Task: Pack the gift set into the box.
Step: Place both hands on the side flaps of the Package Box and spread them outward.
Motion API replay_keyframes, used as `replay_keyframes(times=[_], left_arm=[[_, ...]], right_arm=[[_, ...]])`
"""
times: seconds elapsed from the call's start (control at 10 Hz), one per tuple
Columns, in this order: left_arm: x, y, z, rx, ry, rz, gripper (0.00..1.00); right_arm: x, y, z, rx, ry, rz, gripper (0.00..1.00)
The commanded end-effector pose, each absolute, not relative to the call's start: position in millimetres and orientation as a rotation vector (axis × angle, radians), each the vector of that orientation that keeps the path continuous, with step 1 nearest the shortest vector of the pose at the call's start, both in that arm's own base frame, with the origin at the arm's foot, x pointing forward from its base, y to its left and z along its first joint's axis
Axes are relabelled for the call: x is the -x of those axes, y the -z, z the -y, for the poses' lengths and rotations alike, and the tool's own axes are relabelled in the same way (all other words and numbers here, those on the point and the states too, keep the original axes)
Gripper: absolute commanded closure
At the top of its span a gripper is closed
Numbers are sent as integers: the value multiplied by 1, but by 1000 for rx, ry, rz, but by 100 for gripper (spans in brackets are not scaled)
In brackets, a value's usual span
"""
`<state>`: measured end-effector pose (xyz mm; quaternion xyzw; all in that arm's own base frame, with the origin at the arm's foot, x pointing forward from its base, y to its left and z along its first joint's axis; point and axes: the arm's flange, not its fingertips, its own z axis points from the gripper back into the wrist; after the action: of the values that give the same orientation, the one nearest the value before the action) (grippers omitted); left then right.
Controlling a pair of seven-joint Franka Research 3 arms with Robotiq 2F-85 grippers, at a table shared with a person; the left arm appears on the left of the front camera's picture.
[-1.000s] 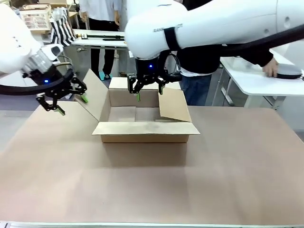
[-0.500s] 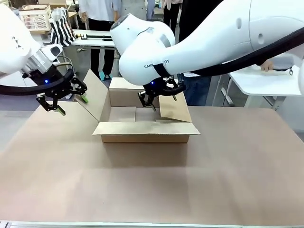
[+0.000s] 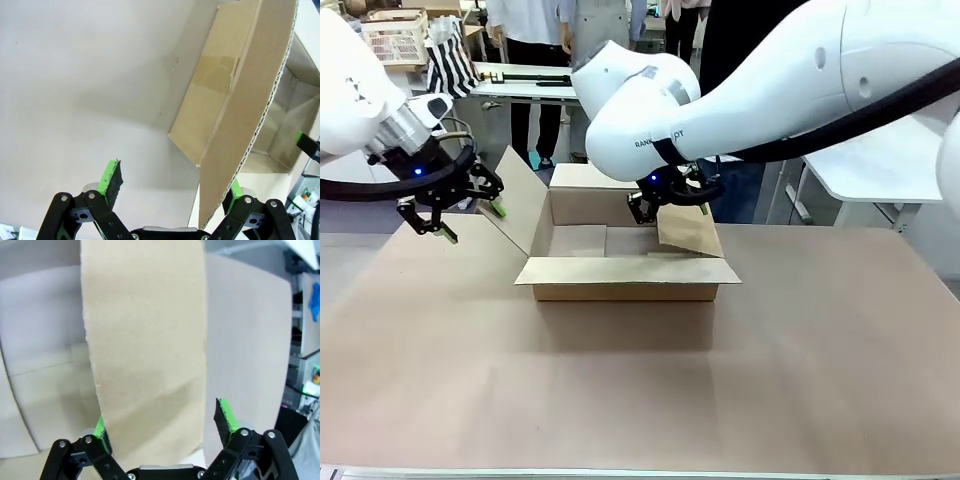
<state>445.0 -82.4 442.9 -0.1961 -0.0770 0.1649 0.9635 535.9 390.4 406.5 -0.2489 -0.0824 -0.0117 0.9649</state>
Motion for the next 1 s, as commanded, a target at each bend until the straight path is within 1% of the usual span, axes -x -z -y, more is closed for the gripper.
replay_keyframes(times=[0.0, 0.1, 0.3, 0.5, 0.6, 0.7, 0.9], left_arm=[[-444, -445, 82, 382, -344, 154, 0], [-444, -445, 82, 382, -344, 154, 0], [-444, -445, 82, 382, -344, 154, 0], [-444, -445, 82, 382, -344, 154, 0], [-444, -445, 82, 382, -344, 154, 0], [-444, -445, 82, 382, -344, 154, 0], [-444, -445, 82, 382, -344, 154, 0]], right_arm=[[-510, -441, -359, 508, 109, 233, 0], [-504, -454, -345, 515, 150, 229, 0], [-489, -457, -308, 491, 210, 199, 0], [-474, -442, -267, 355, 260, 188, 0], [-467, -433, -251, 224, 279, 169, 0], [-496, -462, -290, 457, 215, 170, 0], [-496, -462, -290, 457, 215, 170, 0]])
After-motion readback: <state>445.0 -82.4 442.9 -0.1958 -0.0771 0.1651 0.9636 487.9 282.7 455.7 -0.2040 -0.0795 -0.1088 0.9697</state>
